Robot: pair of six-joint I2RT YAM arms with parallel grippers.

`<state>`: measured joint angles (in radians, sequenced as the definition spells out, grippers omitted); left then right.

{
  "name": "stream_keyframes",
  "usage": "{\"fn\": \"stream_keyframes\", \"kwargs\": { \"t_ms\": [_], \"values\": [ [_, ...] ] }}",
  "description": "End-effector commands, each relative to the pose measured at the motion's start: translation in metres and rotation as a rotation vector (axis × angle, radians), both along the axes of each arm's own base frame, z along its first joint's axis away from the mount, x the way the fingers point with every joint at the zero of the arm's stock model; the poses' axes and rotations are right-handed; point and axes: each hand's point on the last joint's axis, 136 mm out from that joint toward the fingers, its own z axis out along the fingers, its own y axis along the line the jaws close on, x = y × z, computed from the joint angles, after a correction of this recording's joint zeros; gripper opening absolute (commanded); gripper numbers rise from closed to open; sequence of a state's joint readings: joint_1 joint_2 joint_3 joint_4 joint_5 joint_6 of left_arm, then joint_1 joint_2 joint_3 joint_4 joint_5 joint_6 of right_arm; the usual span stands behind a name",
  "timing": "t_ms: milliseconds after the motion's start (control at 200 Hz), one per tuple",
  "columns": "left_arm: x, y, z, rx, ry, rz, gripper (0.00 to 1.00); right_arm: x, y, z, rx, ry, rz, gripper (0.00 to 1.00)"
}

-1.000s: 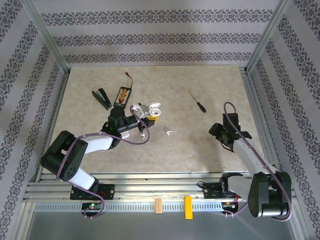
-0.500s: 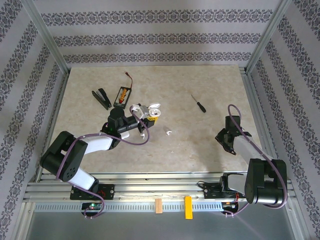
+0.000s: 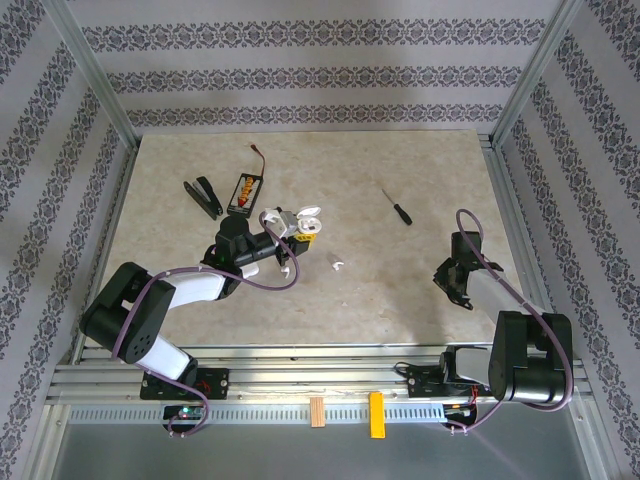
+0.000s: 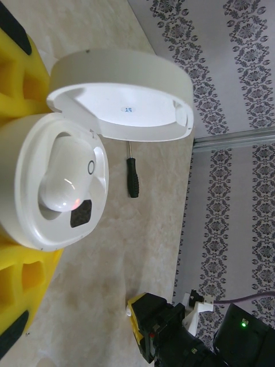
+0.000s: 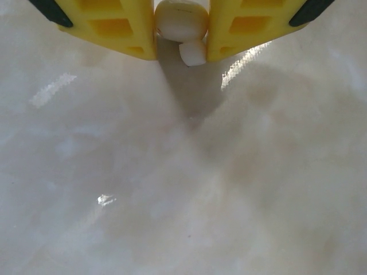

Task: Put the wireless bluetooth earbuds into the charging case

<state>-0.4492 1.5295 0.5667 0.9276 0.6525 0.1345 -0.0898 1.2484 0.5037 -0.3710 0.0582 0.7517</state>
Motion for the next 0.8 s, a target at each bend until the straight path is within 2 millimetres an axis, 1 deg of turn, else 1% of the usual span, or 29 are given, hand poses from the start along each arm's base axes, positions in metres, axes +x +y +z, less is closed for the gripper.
{"fn": "stream_keyframes", "kwargs": {
  "t_ms": [0, 75, 155, 275, 440, 515, 665, 735, 794],
  "values": [
    [0.005, 0.005, 0.008, 0.003, -0.020, 0.018, 0.24, 0.004, 0.011, -0.003, 0.038, 0.005, 0.070, 0.26],
    [0.007, 0.008, 0.008, -0.003, -0.021, 0.033, 0.24, 0.008, 0.017, 0.002, 0.027, 0.002, 0.121, 0.26],
    [0.009, 0.012, 0.009, -0.017, -0.006, 0.044, 0.24, 0.014, 0.031, 0.008, 0.024, -0.013, 0.198, 0.27],
    [0.014, 0.020, 0.011, -0.028, -0.001, 0.063, 0.24, 0.022, 0.066, 0.015, 0.062, -0.038, 0.351, 0.27],
    [0.017, 0.027, 0.014, -0.032, -0.005, 0.082, 0.24, 0.028, 0.108, 0.024, 0.046, -0.044, 0.535, 0.27],
    [0.018, 0.029, 0.015, -0.034, -0.007, 0.087, 0.24, 0.032, 0.131, 0.028, 0.044, -0.052, 0.615, 0.27],
    [0.016, 0.031, 0.014, -0.034, -0.007, 0.093, 0.24, 0.035, 0.176, 0.027, 0.046, -0.035, 0.753, 0.29],
    [0.016, 0.033, 0.013, -0.033, -0.007, 0.099, 0.24, 0.035, 0.191, 0.022, 0.039, -0.019, 0.798, 0.29],
    [0.015, 0.034, 0.013, -0.032, -0.008, 0.103, 0.24, 0.034, 0.200, 0.016, 0.036, 0.000, 0.825, 0.30]
  ]
}}
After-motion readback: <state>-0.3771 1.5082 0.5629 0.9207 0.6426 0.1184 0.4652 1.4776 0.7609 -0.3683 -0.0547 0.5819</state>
